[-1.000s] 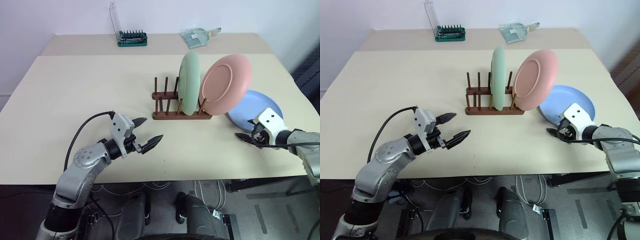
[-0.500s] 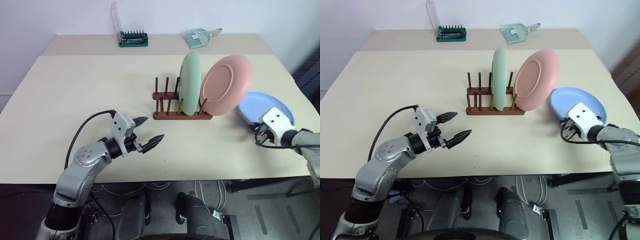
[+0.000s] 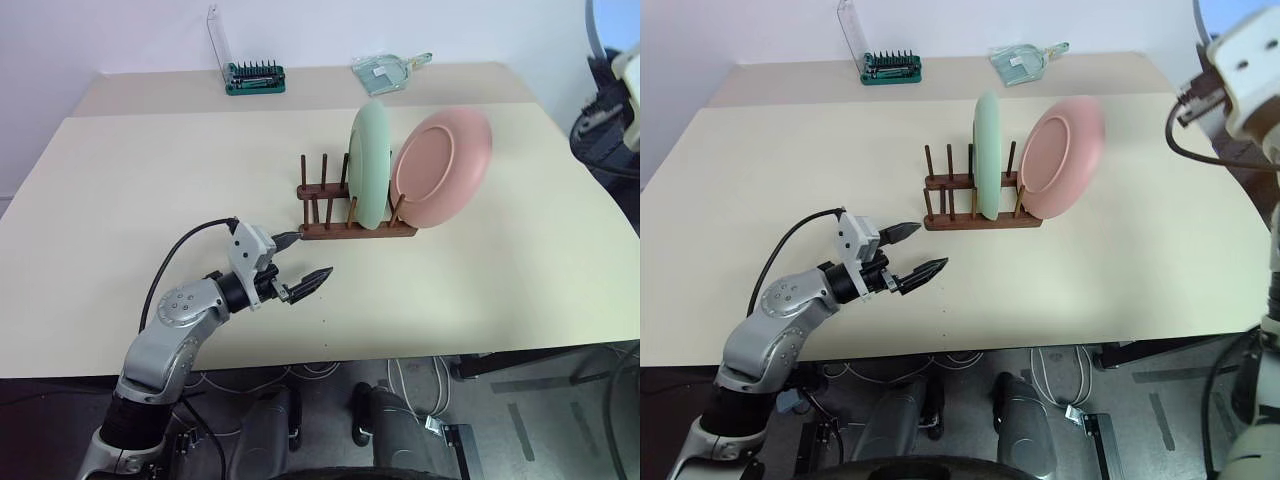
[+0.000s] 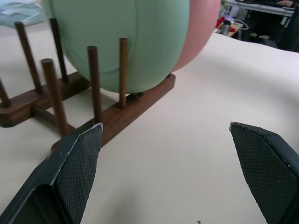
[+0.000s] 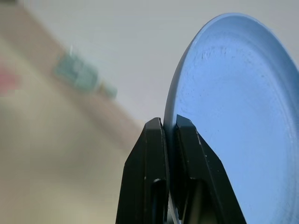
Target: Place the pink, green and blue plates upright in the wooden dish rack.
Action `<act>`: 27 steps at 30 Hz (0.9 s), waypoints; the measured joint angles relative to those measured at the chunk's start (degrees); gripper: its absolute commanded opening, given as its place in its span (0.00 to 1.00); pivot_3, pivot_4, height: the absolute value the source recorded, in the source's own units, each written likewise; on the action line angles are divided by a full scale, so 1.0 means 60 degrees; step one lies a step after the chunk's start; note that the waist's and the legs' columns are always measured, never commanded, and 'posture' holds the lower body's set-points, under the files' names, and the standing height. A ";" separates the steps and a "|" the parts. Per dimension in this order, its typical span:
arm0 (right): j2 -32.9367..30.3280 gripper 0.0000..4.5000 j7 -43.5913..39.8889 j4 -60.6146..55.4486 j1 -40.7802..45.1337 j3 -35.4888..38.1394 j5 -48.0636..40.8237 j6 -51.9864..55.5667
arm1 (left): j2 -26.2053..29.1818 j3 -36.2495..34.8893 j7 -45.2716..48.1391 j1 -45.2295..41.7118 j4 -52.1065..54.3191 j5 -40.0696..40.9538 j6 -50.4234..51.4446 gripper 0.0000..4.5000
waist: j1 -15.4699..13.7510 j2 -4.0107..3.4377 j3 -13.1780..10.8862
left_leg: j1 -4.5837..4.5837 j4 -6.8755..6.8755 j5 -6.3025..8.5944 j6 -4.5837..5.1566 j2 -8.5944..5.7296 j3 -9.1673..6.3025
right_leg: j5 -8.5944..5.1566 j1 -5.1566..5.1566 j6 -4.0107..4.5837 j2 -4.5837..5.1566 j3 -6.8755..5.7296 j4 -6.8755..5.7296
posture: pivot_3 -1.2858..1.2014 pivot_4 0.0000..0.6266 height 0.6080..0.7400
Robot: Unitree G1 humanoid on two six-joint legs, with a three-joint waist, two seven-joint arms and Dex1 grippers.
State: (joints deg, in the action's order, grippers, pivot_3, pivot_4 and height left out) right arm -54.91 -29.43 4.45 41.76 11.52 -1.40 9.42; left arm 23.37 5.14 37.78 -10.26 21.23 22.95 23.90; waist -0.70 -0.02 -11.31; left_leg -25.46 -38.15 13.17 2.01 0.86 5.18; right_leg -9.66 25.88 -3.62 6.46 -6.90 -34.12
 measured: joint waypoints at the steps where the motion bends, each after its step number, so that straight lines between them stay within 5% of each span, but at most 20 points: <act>1: 0.0184 0.01 -0.0043 -0.0067 0.0239 -0.0093 -0.0107 -0.0020 | -0.0026 -0.0036 -0.0063 0.0035 -0.0030 -0.0005 -0.0081 1.00 | 0.0001 0.0000 0.0000 | 0.0000 -0.0001 0.0000 0.0000 0.0000 0.0000 | 0.0001 0.0000 0.0000 0.0002 0.0000 -0.0001 | 0.52 0.24 1.00; 8: 0.3226 0.01 -0.0976 -0.2792 0.1767 -0.0727 -0.3896 0.1852 | 0.0058 -0.0722 -0.0309 0.0218 -0.0161 -0.0045 -0.0392 1.00 | 0.0077 -0.0003 0.0000 | 0.0002 0.0003 -0.0002 0.0002 0.0021 -0.0011 | 0.0044 0.0019 0.0002 -0.0015 -0.0003 -0.0043 | 0.52 0.24 1.00; 15: 0.4640 0.01 -0.0339 -0.3976 0.2168 -0.0461 -0.7651 0.4201 | 0.0522 -0.1351 -0.0266 0.0672 -0.0227 -0.0038 -0.0484 1.00 | -0.0028 0.0001 0.0003 | -0.0010 -0.0007 0.0005 0.0007 -0.0003 -0.0002 | 0.0045 0.0002 0.0012 0.0014 -0.0002 -0.0002 | 0.52 0.24 1.00; 19: 0.6745 0.01 0.2158 -0.4285 0.1838 -0.0305 -1.0081 0.5327 | 0.0596 -0.1450 -0.0277 0.0840 -0.0188 0.0028 -0.0481 1.00 | 0.0139 0.0012 0.0013 | 0.0002 0.0006 0.0002 0.0000 0.0017 0.0004 | 0.0059 0.0019 0.0001 0.0001 0.0005 -0.0028 | 0.52 0.24 1.00; 27: 0.7694 0.01 0.5059 -0.4271 0.1072 -0.0556 -1.2219 0.6394 | 0.0703 -0.1507 -0.0299 0.1027 0.0010 0.0057 -0.0298 1.00 | 0.0224 0.0011 0.0012 | -0.0007 0.0007 -0.0003 -0.0007 0.0014 0.0020 | 0.0061 0.0032 0.0005 0.0001 0.0010 -0.0026 | 0.52 0.24 1.00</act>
State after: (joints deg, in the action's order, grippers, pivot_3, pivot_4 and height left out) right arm -8.74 0.92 -21.17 48.19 8.19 -74.71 47.78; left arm 27.59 -3.90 35.99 -4.09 21.29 23.29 22.12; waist 0.64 0.05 -11.24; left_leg -25.51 -38.11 13.15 1.97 0.94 5.30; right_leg -9.29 26.08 -3.59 6.46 -6.84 -34.27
